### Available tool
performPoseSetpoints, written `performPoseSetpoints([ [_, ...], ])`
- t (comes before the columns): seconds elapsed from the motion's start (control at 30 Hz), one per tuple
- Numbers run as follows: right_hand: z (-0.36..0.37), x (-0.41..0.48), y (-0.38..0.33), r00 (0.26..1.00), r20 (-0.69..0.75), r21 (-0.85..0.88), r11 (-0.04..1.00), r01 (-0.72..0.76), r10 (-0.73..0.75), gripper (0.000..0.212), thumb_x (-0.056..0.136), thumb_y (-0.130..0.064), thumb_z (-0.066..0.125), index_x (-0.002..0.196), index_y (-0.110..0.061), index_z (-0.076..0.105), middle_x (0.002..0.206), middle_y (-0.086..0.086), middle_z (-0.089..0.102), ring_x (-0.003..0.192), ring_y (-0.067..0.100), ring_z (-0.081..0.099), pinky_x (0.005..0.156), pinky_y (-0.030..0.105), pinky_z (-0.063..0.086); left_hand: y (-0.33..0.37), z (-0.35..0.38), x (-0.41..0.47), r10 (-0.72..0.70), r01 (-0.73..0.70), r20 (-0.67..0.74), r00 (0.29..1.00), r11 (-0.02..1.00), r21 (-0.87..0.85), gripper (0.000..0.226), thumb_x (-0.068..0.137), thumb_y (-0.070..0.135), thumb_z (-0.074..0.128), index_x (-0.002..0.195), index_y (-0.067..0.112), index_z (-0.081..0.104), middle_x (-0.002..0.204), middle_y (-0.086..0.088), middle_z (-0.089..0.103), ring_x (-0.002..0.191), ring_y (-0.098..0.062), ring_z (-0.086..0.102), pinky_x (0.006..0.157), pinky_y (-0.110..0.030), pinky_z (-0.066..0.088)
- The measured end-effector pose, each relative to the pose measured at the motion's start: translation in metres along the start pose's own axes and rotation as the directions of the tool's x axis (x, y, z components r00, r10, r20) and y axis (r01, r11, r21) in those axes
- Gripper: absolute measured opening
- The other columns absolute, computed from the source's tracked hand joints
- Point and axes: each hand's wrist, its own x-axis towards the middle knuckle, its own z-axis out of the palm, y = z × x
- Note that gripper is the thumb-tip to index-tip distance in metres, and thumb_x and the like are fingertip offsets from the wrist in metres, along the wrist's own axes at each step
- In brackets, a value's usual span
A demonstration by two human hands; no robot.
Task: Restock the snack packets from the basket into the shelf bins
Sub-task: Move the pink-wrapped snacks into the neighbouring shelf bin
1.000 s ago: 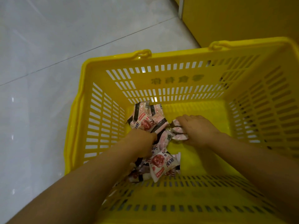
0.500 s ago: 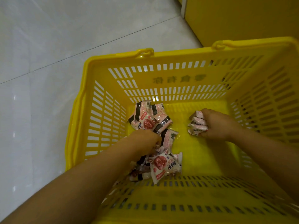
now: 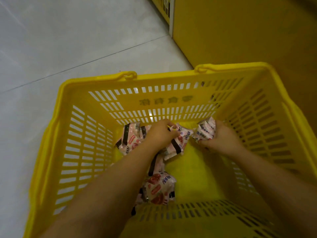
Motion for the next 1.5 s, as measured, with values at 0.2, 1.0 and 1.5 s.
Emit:
performPoseSetpoints([
  [0.2,0.005,0.003,0.007,0.999,-0.033,-0.029,0.999,-0.034,0.033,0.062,0.066,-0.03,0.083,0.115,-0.007,0.052,0.106,0.011,0.065,0.094,0.027,0.062,0.068,0.025,0.038,-0.01,0.018,0.006,-0.041,0.033,-0.09,0.995,0.996,-0.087,0.028,0.089,0.033,0.066,0.109,0.013,0.063,0.096,0.001,0.059,0.079,-0.011,0.054,0.06,-0.02,0.044],
  [1.0,0.012,-0.005,0.015,0.991,0.044,-0.056,0.991,-0.122,0.124,0.068,0.066,-0.034,0.083,0.119,-0.009,0.047,0.111,0.01,0.062,0.097,0.028,0.06,0.076,0.033,0.048,-0.008,0.015,0.008,0.06,-0.064,0.024,0.998,0.898,0.435,0.079,0.086,0.032,0.069,0.148,0.019,0.023,0.144,-0.01,0.04,0.125,-0.029,0.048,0.095,-0.043,0.047],
  [1.5,0.008,-0.003,0.006,0.991,-0.091,-0.052,0.993,-0.103,0.097,0.062,0.069,-0.03,0.08,0.12,-0.012,0.049,0.115,0.007,0.061,0.104,0.029,0.061,0.084,0.038,0.052,0.015,0.01,-0.005,-0.204,0.213,0.176,0.963,0.976,-0.034,0.055,0.083,0.018,0.07,0.127,0.019,0.037,0.098,-0.003,0.058,0.078,-0.018,0.065,0.063,-0.032,0.058],
])
